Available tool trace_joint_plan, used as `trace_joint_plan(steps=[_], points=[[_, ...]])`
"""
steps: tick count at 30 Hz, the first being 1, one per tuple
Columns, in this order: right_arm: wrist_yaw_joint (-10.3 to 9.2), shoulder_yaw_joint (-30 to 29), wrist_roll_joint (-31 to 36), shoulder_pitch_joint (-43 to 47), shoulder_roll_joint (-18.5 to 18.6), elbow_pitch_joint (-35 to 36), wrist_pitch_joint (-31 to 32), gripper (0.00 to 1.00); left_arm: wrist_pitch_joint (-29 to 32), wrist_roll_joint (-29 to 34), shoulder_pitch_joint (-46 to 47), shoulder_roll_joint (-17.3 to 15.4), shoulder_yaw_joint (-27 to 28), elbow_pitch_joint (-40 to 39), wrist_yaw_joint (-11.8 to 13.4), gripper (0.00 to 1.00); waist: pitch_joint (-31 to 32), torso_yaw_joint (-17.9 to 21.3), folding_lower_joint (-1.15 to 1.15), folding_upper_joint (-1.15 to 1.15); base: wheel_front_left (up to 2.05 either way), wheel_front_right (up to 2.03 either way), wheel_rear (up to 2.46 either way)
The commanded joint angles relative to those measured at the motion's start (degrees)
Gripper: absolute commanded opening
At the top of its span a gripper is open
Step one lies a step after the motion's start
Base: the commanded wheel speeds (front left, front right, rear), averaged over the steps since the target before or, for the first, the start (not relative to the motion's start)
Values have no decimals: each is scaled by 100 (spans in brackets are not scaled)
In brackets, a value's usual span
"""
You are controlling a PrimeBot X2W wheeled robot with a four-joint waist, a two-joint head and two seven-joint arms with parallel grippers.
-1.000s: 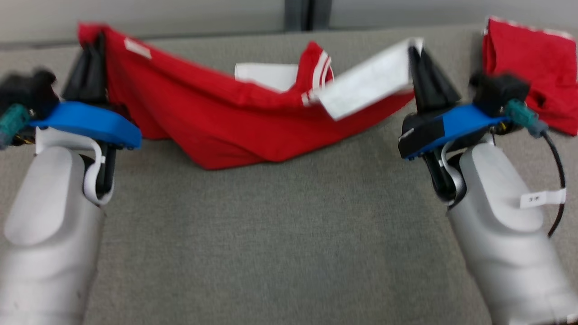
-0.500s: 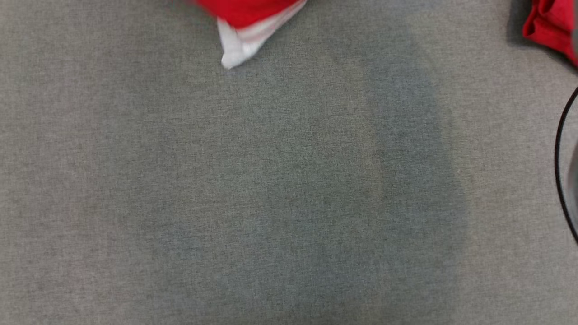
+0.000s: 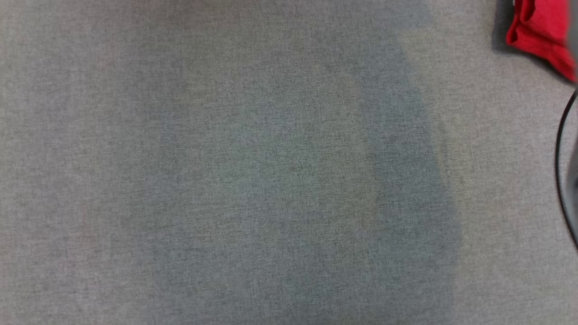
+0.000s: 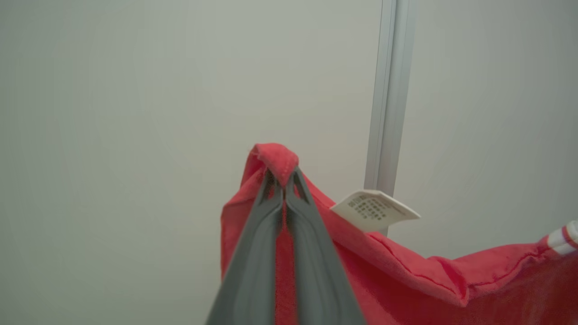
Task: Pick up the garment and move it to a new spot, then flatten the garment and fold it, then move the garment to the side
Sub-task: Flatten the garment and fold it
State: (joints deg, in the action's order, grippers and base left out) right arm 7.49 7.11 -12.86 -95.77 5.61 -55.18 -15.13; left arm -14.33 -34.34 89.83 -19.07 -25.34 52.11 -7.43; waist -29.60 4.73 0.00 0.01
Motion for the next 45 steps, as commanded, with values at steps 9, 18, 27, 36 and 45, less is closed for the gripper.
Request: trace_joint_plan(steps=[9,18,27,36,45], points=[[1,309,-538,2777,-98,1309,-1,0,-85,-173,-2737,-112,511,-890,17,0,349,2,0,-1,0,0,0],[1,386,-966,5871,41,2627,-2,0,-91,254,-5702,558,1653,-2330,197,0,937,-138,0,-1,0,0,0],[1,277,-1274,8047,-7,3077,-2,0,-91,748,-7930,1304,2344,-3055,136,0,1714,-186,0,-1,0,0,0],[1,-29,-1215,9449,-49,3657,237,0,-92,842,-9087,1542,2577,-3153,52,0,2273,-238,0,-1,0,0,0],[1,-223,-970,10982,-153,5006,1059,0,-91,929,-9794,1609,2791,-3333,58,0,2633,-266,0,-1,0,0,0]])
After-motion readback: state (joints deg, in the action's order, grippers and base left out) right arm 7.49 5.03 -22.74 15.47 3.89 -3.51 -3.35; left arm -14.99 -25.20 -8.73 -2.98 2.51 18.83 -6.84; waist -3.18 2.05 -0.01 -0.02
